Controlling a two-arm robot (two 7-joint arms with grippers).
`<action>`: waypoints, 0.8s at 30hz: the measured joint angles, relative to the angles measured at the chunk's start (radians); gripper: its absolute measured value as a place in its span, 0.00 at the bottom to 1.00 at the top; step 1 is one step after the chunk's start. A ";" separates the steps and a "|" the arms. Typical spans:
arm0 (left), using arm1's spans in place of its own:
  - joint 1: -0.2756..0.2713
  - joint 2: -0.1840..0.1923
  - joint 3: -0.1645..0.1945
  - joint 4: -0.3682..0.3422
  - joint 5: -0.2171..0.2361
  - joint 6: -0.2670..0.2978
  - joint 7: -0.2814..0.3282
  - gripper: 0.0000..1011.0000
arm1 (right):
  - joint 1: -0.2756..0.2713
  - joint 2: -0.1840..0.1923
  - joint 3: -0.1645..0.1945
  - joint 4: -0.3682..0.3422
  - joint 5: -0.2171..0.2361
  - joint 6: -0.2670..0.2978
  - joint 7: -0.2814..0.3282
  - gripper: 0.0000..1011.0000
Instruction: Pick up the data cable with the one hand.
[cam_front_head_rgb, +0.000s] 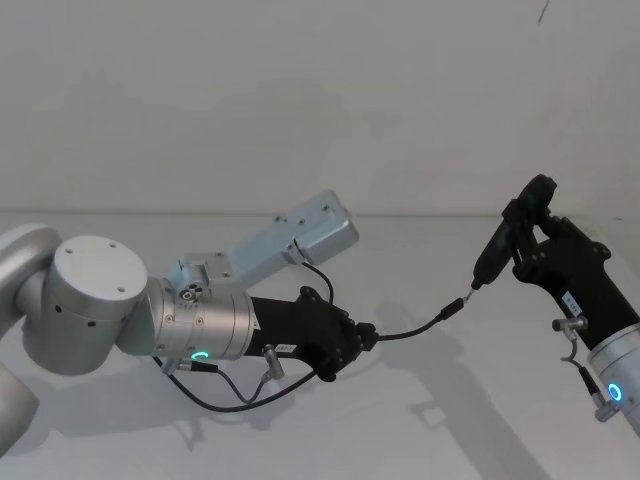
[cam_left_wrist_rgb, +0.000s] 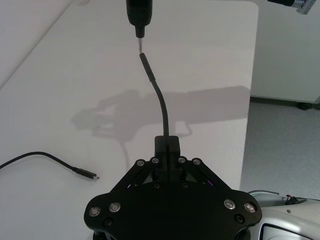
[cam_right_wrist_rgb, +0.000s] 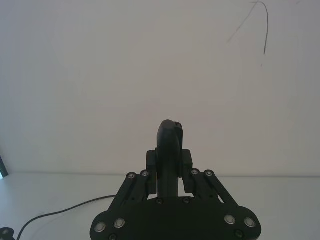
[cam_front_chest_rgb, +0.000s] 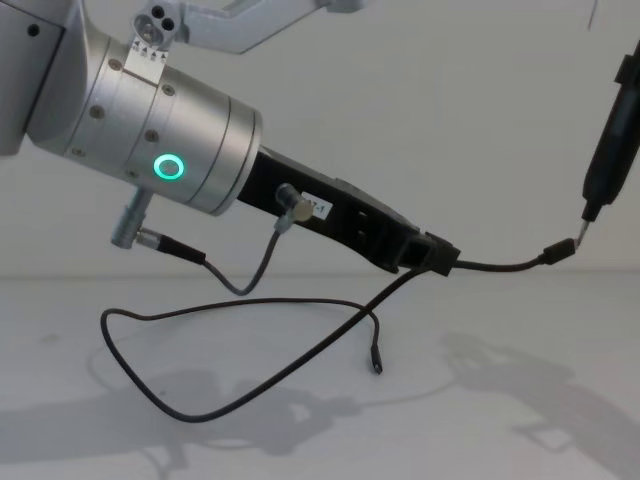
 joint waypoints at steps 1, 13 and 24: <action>0.000 0.000 0.000 0.000 0.000 0.000 0.000 0.03 | -0.002 0.002 0.000 -0.002 0.001 0.001 0.000 0.28; 0.000 0.001 0.000 0.000 -0.001 -0.001 -0.001 0.03 | -0.007 0.010 -0.001 -0.011 0.008 0.008 0.000 0.28; 0.000 0.001 0.000 0.000 -0.001 -0.001 -0.001 0.03 | -0.008 0.018 -0.004 -0.017 0.021 0.010 0.004 0.28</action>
